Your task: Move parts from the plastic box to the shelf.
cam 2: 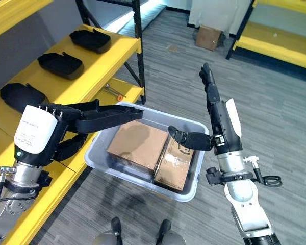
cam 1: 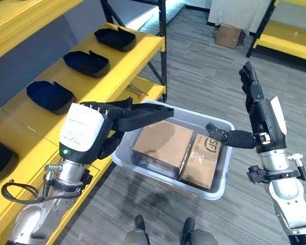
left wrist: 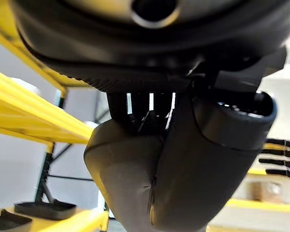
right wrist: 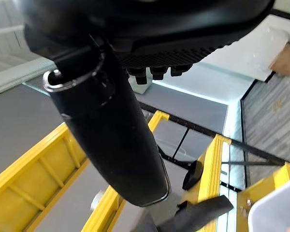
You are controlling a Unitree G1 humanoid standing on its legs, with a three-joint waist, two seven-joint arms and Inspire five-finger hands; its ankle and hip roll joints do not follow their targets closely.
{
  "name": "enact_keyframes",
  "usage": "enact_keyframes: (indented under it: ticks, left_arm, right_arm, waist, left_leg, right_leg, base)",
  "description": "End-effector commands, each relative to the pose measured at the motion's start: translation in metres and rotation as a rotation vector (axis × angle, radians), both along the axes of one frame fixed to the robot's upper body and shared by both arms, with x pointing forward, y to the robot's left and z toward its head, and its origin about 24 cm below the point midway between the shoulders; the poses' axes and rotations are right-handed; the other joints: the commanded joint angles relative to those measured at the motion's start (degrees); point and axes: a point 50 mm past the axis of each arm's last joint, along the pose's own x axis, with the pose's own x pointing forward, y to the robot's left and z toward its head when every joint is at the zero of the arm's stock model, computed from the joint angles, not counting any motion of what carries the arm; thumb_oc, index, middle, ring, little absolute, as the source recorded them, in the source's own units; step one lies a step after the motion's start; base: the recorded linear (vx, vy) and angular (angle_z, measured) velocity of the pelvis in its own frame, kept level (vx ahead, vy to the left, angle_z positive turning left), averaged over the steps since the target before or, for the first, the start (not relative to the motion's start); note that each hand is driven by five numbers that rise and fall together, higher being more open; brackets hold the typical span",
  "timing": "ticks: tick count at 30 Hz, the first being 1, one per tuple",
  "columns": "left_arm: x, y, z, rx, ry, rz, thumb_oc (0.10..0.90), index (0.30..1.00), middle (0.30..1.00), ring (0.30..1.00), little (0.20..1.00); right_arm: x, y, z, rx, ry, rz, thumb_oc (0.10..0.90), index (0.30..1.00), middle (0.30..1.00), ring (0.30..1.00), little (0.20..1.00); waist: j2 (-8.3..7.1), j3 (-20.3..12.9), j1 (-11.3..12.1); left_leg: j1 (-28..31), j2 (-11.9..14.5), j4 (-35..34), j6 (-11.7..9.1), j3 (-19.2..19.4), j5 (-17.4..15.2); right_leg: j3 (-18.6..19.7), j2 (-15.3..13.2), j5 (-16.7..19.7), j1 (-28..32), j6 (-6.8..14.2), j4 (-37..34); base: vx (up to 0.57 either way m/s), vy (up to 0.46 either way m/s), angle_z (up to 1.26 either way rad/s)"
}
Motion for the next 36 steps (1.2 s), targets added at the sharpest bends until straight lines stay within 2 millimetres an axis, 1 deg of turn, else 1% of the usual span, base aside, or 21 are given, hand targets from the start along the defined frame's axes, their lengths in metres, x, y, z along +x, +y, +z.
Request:
enact_keyframes:
  ticks: [1,2,3,5,7,13,14,16,17,18,23,25,26,29,30,31,32,33,34,35,36]
  left_arm:
    - [-0.011,0.001,0.048,-0.126,-0.302,-0.04,0.4,0.3,0.3,0.3,0.3]
    - [-0.011,0.001,0.048,-0.126,-0.301,-0.041,0.4,0.3,0.3,0.3,0.3]
    - [-0.012,0.002,0.048,-0.119,-0.303,-0.04,0.4,0.3,0.3,0.3,0.3]
    - [-0.013,0.002,0.051,-0.121,-0.326,-0.034,0.4,0.3,0.3,0.3,0.3]
    - [-0.015,0.003,0.053,-0.127,-0.346,-0.028,0.4,0.3,0.3,0.3,0.3]
    - [-0.02,0.009,0.051,-0.138,-0.363,0.016,0.4,0.3,0.3,0.3,0.3]
    - [-0.02,0.009,0.051,-0.138,-0.362,0.017,0.4,0.3,0.3,0.3,0.3]
    - [-0.022,0.01,0.051,-0.143,-0.371,0.031,0.4,0.3,0.3,0.3,0.3]
    - [-0.022,0.012,0.05,-0.145,-0.378,0.041,0.4,0.3,0.3,0.3,0.3]
    - [-0.022,0.012,0.05,-0.144,-0.377,0.041,0.4,0.3,0.3,0.3,0.3]
    - [-0.022,0.014,0.049,-0.135,-0.378,0.058,0.4,0.3,0.3,0.3,0.3]
    - [-0.021,0.013,0.047,-0.141,-0.369,0.051,0.4,0.3,0.3,0.3,0.3]
    - [-0.02,0.01,0.044,-0.186,-0.352,0.036,0.4,0.3,0.3,0.3,0.3]
    - [-0.02,0.01,0.042,-0.18,-0.334,0.033,0.4,0.3,0.3,0.3,0.3]
    - [-0.016,0.008,0.038,-0.184,-0.301,0.027,0.4,0.3,0.3,0.3,0.3]
    - [-0.014,0.007,0.036,-0.195,-0.282,0.021,0.4,0.3,0.3,0.3,0.3]
    - [-0.012,0.005,0.034,-0.198,-0.27,0.014,0.4,0.3,0.3,0.3,0.3]
    - [-0.011,0.004,0.035,-0.194,-0.266,0.009,0.4,0.3,0.3,0.3,0.3]
    - [-0.01,0.004,0.035,-0.194,-0.265,0.006,0.4,0.3,0.3,0.3,0.3]
    - [-0.009,0.003,0.034,-0.195,-0.255,0.003,0.4,0.3,0.3,0.3,0.3]
    - [-0.008,0.003,0.033,-0.195,-0.248,0.003,0.4,0.3,0.3,0.3,0.3]
  right_arm:
    - [-0.013,-0.003,0.036,0.023,-0.22,0.02,0.9,1.0,1.0,1.0,1.0]
    - [-0.014,-0.004,0.036,0.023,-0.219,0.019,0.9,1.0,1.0,1.0,1.0]
    - [-0.014,-0.004,0.035,0.024,-0.218,0.015,0.9,1.0,1.0,1.0,1.0]
    - [-0.013,-0.003,0.033,0.029,-0.212,0.01,0.9,1.0,1.0,1.0,1.0]
    - [-0.012,0.0,0.032,0.029,-0.205,0.017,0.9,1.0,1.0,1.0,1.0]
    - [-0.008,0.006,0.023,0.021,-0.16,0.019,0.9,1.0,1.0,1.0,1.0]
    - [-0.007,0.006,0.023,0.021,-0.16,0.02,0.9,1.0,1.0,1.0,1.0]
    - [-0.006,0.007,0.019,0.02,-0.142,0.018,0.9,1.0,1.0,1.0,1.0]
    - [-0.005,0.008,0.017,0.023,-0.132,0.018,0.9,1.0,1.0,1.0,1.0]
    - [-0.005,0.008,0.017,0.023,-0.132,0.018,0.9,1.0,1.0,1.0,1.0]
    - [-0.006,0.009,0.01,0.031,-0.116,-0.004,0.9,1.0,1.0,1.0,1.0]
    - [-0.006,0.012,0.008,0.03,-0.11,-0.001,0.9,1.0,1.0,1.0,1.0]
    - [-0.004,0.014,0.005,0.027,-0.099,-0.006,0.9,1.0,1.0,1.0,1.0]
    - [-0.004,0.016,0.002,0.026,-0.085,-0.002,0.9,1.0,1.0,1.0,1.0]
    - [-0.004,0.018,0.001,0.018,-0.078,0.011,0.9,1.0,1.0,1.0,1.0]
    - [-0.003,0.019,-0.001,0.018,-0.066,0.022,0.9,1.0,1.0,1.0,1.0]
    - [-0.002,0.018,-0.004,0.011,-0.052,0.023,0.9,1.0,1.0,1.0,1.0]
    - [-0.002,0.018,-0.005,0.008,-0.045,0.029,0.9,1.0,1.0,1.0,1.0]
    - [-0.002,0.018,-0.005,0.013,-0.047,0.037,0.9,1.0,1.0,1.0,1.0]
    - [-0.003,0.017,-0.005,0.013,-0.045,0.035,0.9,1.0,1.0,1.0,1.0]
    - [-0.003,0.016,-0.004,0.01,-0.051,0.037,0.9,1.0,1.0,1.0,1.0]
  waist:
    - [0.62,-8.66,-1.49]
    - [0.59,-8.72,-1.53]
    - [0.77,-8.92,-1.2]
    - [0.8,-9.07,-0.79]
    - [0.61,-9.21,-0.29]
    - [-0.52,-9.71,1.8]
    - [-0.57,-9.74,1.75]
    - [-0.95,-9.86,2.48]
    - [-1.27,-9.93,3.06]
    - [-1.33,-9.95,3.02]
    - [-1.92,-9.62,3.61]
    - [-2.13,-9.09,3.59]
    - [-2.29,-8.0,3.57]
    - [-2.4,-7.71,3.54]
    - [-2.09,-6.43,2.24]
    - [-1.68,-6.06,1.6]
    - [-1.66,-5.97,0.98]
    - [-1.98,-6.03,0.83]
    - [-2.48,-6.21,0.74]
    - [-2.84,-6.46,0.39]
    - [-3.03,-6.84,0.07]
  left_leg:
    - [8.36,2.57,-3.65,-6.04,3.14,-7.12]
    - [8.57,2.37,-4.16,-5.9,3.12,-6.89]
    - [9.0,1.14,-6.08,-5.53,2.5,-6.63]
    - [8.62,-0.51,-6.57,-4.8,1.77,-7.31]
    - [8.41,-1.43,-6.63,-4.3,1.47,-7.64]
    - [7.4,-5.36,-6.7,-1.88,-1.2,-9.42]
    - [7.38,-5.46,-6.7,-1.79,-1.22,-9.42]
    - [7.1,-6.5,-6.7,-1.17,-2.0,-9.71]
    - [6.88,-7.53,-6.7,-0.54,-2.76,-10.0]
    - [6.88,-7.63,-6.7,-0.45,-2.81,-10.0]
    - [7.02,-11.2,-6.7,1.75,-4.73,-10.73]
    - [7.29,-12.42,-6.7,2.67,-5.02,-10.88]
    - [7.04,-13.22,-6.7,3.49,-4.58,-9.96]
    - [7.25,-13.48,-6.7,3.83,-4.58,-10.03]
    - [7.2,-13.31,-6.7,4.55,-5.55,-9.12]
    - [7.31,-13.11,-6.7,4.89,-5.79,-8.51]
    - [7.42,-13.24,-6.7,5.22,-5.95,-8.19]
    - [7.27,-13.7,-6.7,5.39,-6.03,-8.03]
    - [6.95,-14.16,-6.61,5.55,-6.32,-7.47]
    - [6.82,-14.6,-6.42,5.52,-7.01,-7.53]
    - [6.1,-14.68,-6.3,5.35,-7.86,-6.93]
  right_leg:
    - [2.78,1.61,0.85,3.48,3.97,-6.84]
    - [2.7,1.47,0.89,3.5,4.11,-6.81]
    - [2.13,0.61,1.6,3.59,4.72,-6.89]
    - [1.51,-0.79,3.0,3.6,5.72,-7.25]
    - [1.23,-1.7,3.91,3.51,6.25,-7.5]
    - [0.23,-5.02,6.59,4.0,8.57,-8.2]
    - [0.23,-5.12,6.65,4.0,8.65,-8.22]
    - [-0.05,-6.17,7.51,4.2,9.33,-8.43]
    - [-0.34,-7.16,8.25,4.34,9.93,-8.4]
    - [-0.37,-7.25,8.29,4.35,10.01,-8.4]
    - [-0.74,-10.96,10.84,4.03,11.97,-6.5]
    - [0.46,-12.32,11.76,2.89,12.34,-4.19]
    - [1.4,-13.04,12.36,1.49,11.47,-2.34]
    - [3.19,-13.2,11.99,0.59,11.23,-0.33]
    - [10.41,-9.35,9.31,-2.73,9.34,5.31]
    - [13.77,-4.6,5.27,-4.28,7.86,9.43]
    - [15.68,-0.29,2.19,-4.89,7.07,12.58]
    - [17.27,3.02,0.1,-5.25,6.68,14.56]
    - [18.71,6.09,-0.73,-4.98,6.25,15.87]
    - [20.42,7.93,-2.4,-4.35,5.69,15.18]
    - [22.83,9.94,-3.07,-3.79,4.27,13.01]
  base:
    - [0.03,0.249,0.49]
    - [0.0,0.279,0.2]
    - [0.0,0.18,0.26]
    - [-0.02,0.235,0.25]
    - [-0.02,0.18,0.26]
    - [-0.01,0.17,0.27]
    - [-0.02,0.16,0.11]
    - [-0.02,0.166,0.16]
    - [-0.02,0.162,0.2]
    - [-0.02,0.19,0.12]
    - [-0.02,0.208,0.17]
    - [-0.09,0.247,0.25]
    - [-0.12,0.172,0.22]
    - [-0.07,0.096,0.16]
    - [-0.09,0.098,0.05]
    - [-0.1,0.12,0.05]
    - [-0.05,0.049,0.29]
    - [-0.05,-0.007,0.29]
    - [-0.04,-0.043,0.36]
    - [-0.06,-0.07,0.29]
    - [-0.06,-0.093,0.45]
